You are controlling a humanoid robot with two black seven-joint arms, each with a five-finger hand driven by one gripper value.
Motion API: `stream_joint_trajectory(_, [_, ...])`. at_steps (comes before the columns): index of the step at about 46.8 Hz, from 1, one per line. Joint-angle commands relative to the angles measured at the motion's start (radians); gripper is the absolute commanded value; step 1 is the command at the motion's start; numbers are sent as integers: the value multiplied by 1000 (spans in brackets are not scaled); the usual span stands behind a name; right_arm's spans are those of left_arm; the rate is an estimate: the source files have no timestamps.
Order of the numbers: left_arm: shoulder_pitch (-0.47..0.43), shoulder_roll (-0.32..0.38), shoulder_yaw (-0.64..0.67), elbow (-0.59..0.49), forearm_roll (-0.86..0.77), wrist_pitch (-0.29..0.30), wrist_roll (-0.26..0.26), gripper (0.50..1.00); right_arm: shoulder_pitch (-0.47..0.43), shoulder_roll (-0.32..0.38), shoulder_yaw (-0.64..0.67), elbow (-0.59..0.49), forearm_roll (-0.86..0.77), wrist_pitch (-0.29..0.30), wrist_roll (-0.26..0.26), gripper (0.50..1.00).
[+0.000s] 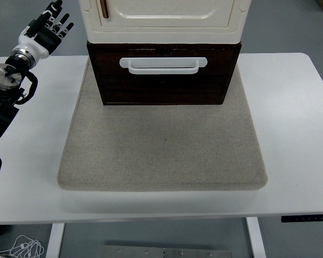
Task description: Open the drawer under the combination cabinet
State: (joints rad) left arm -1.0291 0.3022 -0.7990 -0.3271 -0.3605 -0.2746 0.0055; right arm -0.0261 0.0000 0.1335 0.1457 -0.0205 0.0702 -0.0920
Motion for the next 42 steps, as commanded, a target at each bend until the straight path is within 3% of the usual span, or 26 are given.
stream_joint_trajectory(1, [-3, 0, -2, 0, -3, 3, 1, 1000, 0, 0, 0, 0, -1, 0, 0, 926])
stream_joint_trajectory(21, [-17, 25, 18, -9, 12, -11, 1, 1000, 0, 0, 0, 0, -1, 0, 0, 926])
stream_joint_trajectory(42, [-226, 143, 66, 8, 15, 23, 1, 1000, 0, 0, 0, 0, -1, 0, 0, 928])
